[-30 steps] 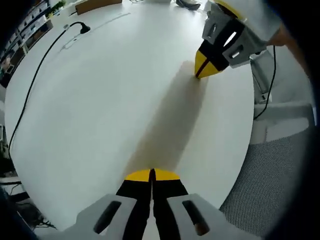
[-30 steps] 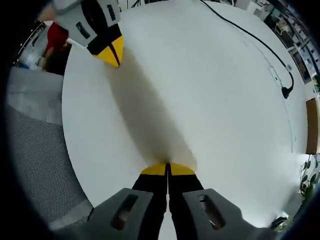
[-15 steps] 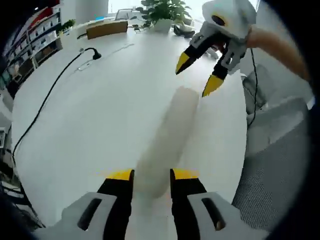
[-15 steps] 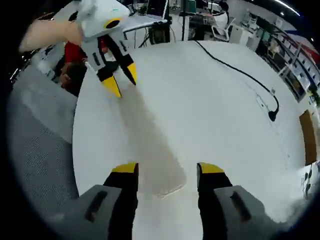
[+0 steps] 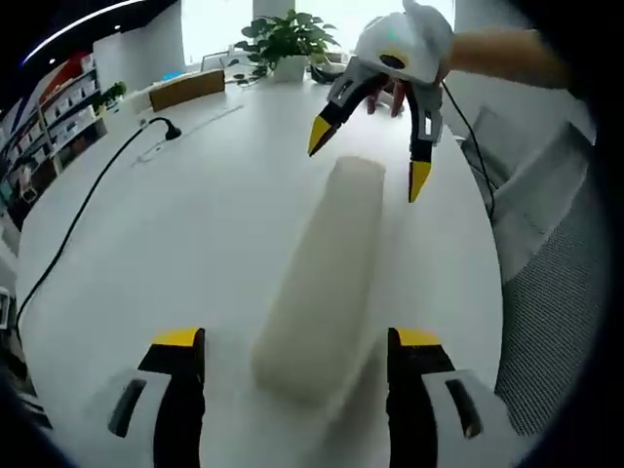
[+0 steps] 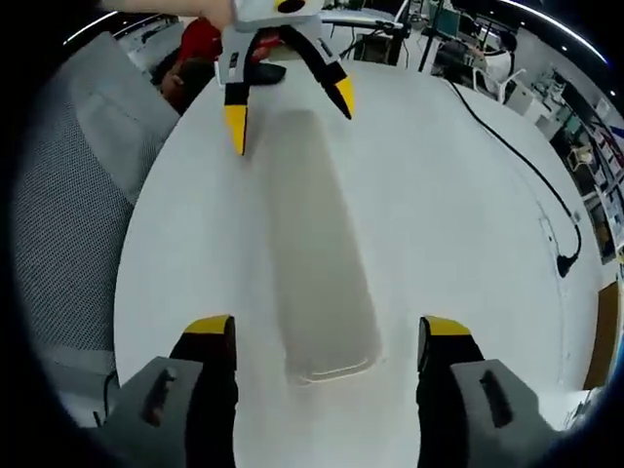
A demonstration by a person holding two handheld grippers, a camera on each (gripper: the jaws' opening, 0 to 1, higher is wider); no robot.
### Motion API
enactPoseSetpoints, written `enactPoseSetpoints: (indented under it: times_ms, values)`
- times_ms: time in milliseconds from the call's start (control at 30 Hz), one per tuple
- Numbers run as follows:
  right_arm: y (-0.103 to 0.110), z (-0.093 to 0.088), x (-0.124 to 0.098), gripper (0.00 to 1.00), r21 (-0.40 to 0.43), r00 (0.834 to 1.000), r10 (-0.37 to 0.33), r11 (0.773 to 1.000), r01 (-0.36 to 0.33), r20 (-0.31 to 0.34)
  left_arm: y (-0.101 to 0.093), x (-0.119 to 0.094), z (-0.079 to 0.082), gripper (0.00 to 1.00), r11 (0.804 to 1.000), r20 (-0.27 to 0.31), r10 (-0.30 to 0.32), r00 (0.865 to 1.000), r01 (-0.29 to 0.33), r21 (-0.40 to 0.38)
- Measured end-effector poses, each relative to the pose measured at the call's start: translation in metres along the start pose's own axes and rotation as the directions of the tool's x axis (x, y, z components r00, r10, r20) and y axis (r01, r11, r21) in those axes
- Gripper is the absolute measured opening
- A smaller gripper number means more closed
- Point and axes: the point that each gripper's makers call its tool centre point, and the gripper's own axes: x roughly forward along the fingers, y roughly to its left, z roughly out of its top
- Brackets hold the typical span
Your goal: Arrange the utensils inside the cutlery case until each visible utensil rests in its matching compartment.
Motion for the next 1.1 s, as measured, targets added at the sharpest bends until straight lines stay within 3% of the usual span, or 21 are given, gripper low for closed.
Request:
enactPoseSetpoints:
  times_ms: [100, 233, 300, 433, 1100]
  values:
    - [0.002, 0.0, 0.004, 0.66, 0.029, 1.0, 0.017, 0.999, -0.018, 0.024, 0.0, 0.002, -0.002, 0.53, 0.999, -0.014, -0.003, 1.0, 0.004, 0.05]
    - [0.004, -0.008, 0.006, 0.48, -0.019, 1.0, 0.022, 1.0, -0.022, -0.011, -0.007, 0.005, -0.001, 0.47, 0.997, -0.014, -0.013, 1.0, 0.014, 0.08]
    - [0.006, -0.006, 0.006, 0.41, 0.005, 1.0, 0.021, 1.0, -0.021, 0.012, -0.008, 0.004, -0.001, 0.47, 0.994, -0.017, -0.006, 1.0, 0.008, 0.113]
    - [0.012, -0.007, 0.006, 0.41, 0.004, 1.0, 0.012, 1.0, -0.012, 0.02, -0.012, 0.002, -0.003, 0.47, 0.994, -0.016, -0.005, 1.0, 0.007, 0.112]
    - [0.092, -0.001, 0.001, 0.41, 0.02, 0.998, -0.006, 1.0, 0.005, 0.062, -0.072, -0.017, -0.035, 0.47, 0.989, -0.049, -0.008, 0.999, 0.015, 0.146]
